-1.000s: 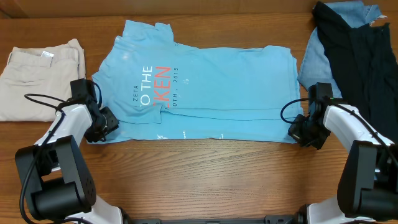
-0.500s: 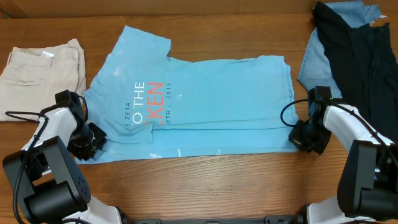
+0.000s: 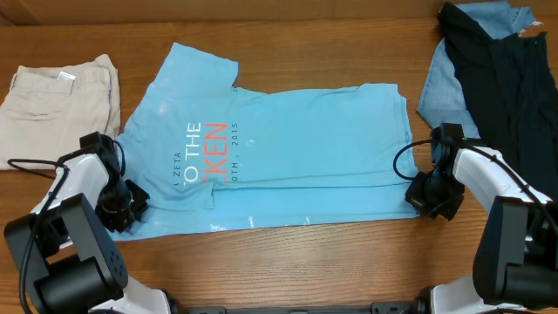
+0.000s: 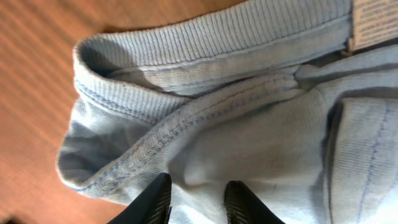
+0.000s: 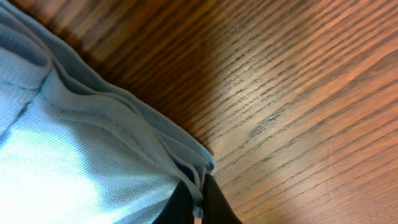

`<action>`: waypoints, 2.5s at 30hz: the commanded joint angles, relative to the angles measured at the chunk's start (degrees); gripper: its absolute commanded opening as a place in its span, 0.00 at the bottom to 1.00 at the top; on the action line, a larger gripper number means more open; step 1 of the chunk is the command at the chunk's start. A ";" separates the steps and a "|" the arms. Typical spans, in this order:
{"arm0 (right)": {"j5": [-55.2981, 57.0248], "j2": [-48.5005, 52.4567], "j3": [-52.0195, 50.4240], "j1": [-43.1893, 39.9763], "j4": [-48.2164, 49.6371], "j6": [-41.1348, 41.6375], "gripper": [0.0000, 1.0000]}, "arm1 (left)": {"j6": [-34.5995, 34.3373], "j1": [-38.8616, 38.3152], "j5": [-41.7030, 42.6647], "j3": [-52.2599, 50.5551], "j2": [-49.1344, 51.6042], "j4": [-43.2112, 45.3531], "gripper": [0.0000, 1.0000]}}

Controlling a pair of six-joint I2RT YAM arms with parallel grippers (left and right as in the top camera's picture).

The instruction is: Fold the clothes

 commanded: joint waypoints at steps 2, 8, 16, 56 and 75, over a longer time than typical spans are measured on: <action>3.17 0.48 -0.50 -0.11 0.09 0.59 0.04 | -1.16 1.16 -3.85 -1.11 -3.45 -0.20 0.33; 3.13 0.46 -0.48 -0.11 1.79 1.40 0.06 | -1.16 1.11 -3.56 -1.11 -3.98 0.28 0.36; 2.64 -1.16 -0.44 -0.11 4.48 2.03 0.37 | -0.70 1.11 -2.69 -1.11 -5.99 1.79 0.37; -14.95 -15.89 12.90 3.45 14.29 -14.05 0.77 | 20.79 -12.37 12.07 25.70 -9.66 4.48 0.85; -14.73 -15.87 13.66 5.05 11.58 -15.10 0.77 | 32.63 -12.31 16.00 62.84 33.55 10.16 0.91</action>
